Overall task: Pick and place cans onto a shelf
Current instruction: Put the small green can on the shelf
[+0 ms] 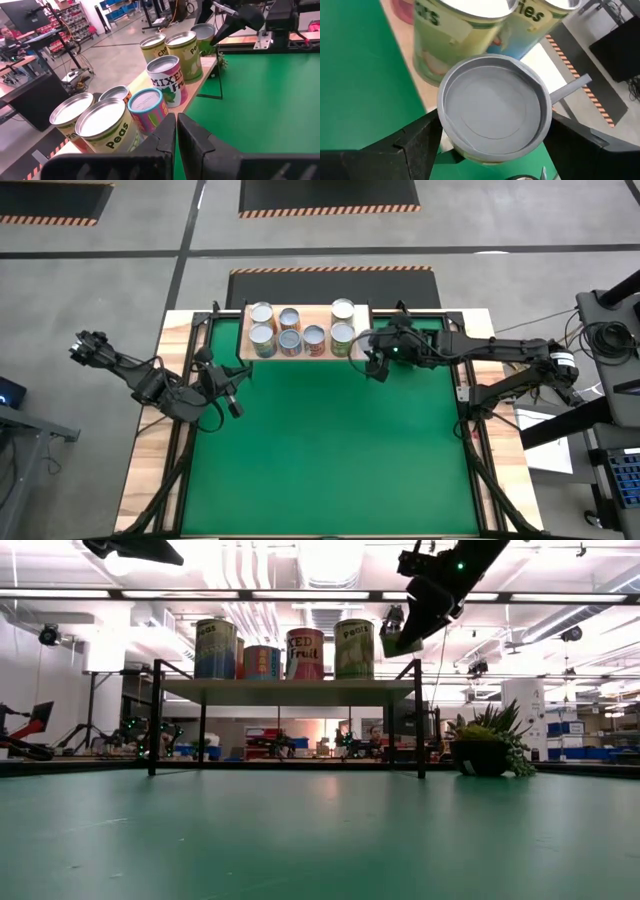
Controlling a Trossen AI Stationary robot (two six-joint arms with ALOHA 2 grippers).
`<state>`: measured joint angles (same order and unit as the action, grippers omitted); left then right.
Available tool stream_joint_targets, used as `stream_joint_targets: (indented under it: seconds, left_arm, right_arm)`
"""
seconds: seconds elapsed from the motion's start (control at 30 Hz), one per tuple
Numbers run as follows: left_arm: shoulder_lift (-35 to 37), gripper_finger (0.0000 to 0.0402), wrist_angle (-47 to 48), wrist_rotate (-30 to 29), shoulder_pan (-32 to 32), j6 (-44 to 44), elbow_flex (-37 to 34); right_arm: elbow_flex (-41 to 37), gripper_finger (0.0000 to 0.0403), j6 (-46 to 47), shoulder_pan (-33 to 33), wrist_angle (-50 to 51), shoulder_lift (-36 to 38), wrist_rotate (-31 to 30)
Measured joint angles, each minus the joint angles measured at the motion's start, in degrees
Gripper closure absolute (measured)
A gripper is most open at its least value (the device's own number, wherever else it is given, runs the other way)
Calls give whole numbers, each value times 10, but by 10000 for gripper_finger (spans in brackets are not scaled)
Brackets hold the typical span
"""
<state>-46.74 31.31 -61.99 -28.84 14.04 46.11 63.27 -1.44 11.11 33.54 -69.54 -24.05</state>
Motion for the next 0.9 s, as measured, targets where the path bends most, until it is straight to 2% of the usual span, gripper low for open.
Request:
stream_joint_targets:
  seconds: [0.5, 0.63, 0.77, 0.9]
  left_arm:
    - [0, 402, 0, 1, 0, 0, 0]
    - [0, 402, 0, 1, 0, 1, 0]
    - [0, 402, 0, 2, 0, 2, 0]
    - [0, 402, -1, 13, 0, 3, 0]
  right_arm:
    - [-2, 97, -15, 6, 3, 0, 0]
    - [18, 107, -22, 6, 23, 3, 0]
    - [52, 144, -22, 6, 65, 7, 0]
    - [57, 220, -33, 16, 60, 7, 0]
